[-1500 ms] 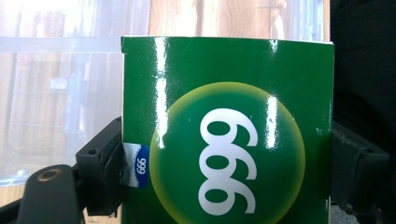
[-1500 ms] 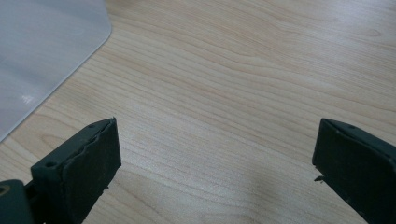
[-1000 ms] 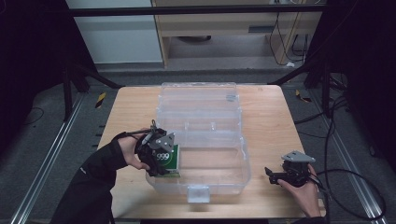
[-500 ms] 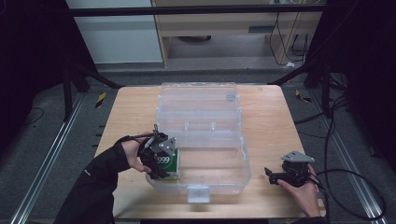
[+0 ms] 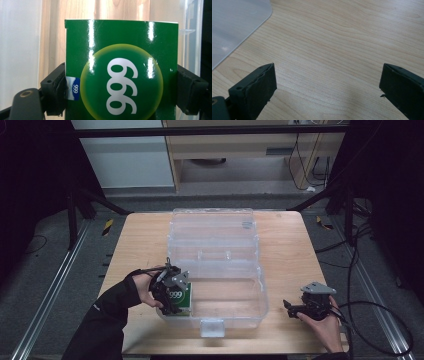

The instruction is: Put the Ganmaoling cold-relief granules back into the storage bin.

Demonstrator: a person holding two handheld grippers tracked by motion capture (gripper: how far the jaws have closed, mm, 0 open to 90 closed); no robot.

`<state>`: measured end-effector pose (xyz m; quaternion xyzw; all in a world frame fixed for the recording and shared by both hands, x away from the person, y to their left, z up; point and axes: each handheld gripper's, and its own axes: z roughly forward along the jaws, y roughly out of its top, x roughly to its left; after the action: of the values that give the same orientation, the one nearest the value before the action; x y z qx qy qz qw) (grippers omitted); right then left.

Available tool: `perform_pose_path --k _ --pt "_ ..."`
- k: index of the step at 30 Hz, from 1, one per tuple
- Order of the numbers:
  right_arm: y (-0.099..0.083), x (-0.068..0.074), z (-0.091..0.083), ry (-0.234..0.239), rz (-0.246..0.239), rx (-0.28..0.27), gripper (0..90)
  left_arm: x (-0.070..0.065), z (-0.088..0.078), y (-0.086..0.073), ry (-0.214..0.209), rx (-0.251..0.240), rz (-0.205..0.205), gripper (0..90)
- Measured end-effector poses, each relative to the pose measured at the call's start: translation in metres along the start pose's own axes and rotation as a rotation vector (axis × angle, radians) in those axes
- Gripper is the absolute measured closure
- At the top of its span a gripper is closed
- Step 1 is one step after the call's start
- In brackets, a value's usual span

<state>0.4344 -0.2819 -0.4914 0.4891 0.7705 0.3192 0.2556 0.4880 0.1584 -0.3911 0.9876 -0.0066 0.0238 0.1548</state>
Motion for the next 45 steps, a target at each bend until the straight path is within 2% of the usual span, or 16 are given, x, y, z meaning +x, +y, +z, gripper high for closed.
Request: perform_pose_path --k 5,22,23,26,34,35,36,39,40,42,45 --pt "0.0 0.0 0.0 -0.002 0.0 0.002 1.2 0.0 0.005 -0.001 -0.008 0.006 -0.001 14.6" --pt "0.0 0.0 0.0 -0.002 0.0 0.003 1.1 -0.002 0.006 -0.001 0.007 0.026 0.005 12.5" --pt "0.0 0.0 0.0 -0.002 0.0 0.004 1.1 -0.002 0.005 -0.002 0.003 0.023 -0.003 12.2" --pt "0.0 0.0 0.0 -0.002 0.0 0.004 1.1 -0.001 0.0 -0.003 0.012 -0.002 -0.019 11.8" --pt "0.0 0.0 0.0 -0.001 0.0 0.0 1.1 -0.002 -0.012 -0.006 0.036 -0.048 -0.027 14.2" --pt "0.0 0.0 0.0 -0.004 0.001 0.001 1.1 -0.003 -0.017 -0.007 0.05 -0.071 -0.033 15.0" --pt "0.0 0.0 0.0 -0.004 0.001 0.001 1.1 -0.003 -0.017 -0.007 0.05 -0.071 -0.033 15.3" --pt "0.0 -0.001 -0.001 -0.005 0.004 0.0 1.1 -0.005 -0.029 -0.011 0.07 -0.141 -0.067 18.1" --pt "0.0 -0.001 -0.001 -0.005 0.004 0.0 1.1 -0.005 -0.029 -0.011 0.07 -0.141 -0.067 19.2" --pt "0.0 -0.001 -0.001 -0.005 0.003 -0.001 1.1 -0.006 -0.039 -0.015 0.089 -0.191 -0.093 20.4" --pt "0.0 -0.001 -0.001 -0.003 0.005 0.0 1.1 -0.007 -0.044 -0.018 0.095 -0.215 -0.106 22.4"
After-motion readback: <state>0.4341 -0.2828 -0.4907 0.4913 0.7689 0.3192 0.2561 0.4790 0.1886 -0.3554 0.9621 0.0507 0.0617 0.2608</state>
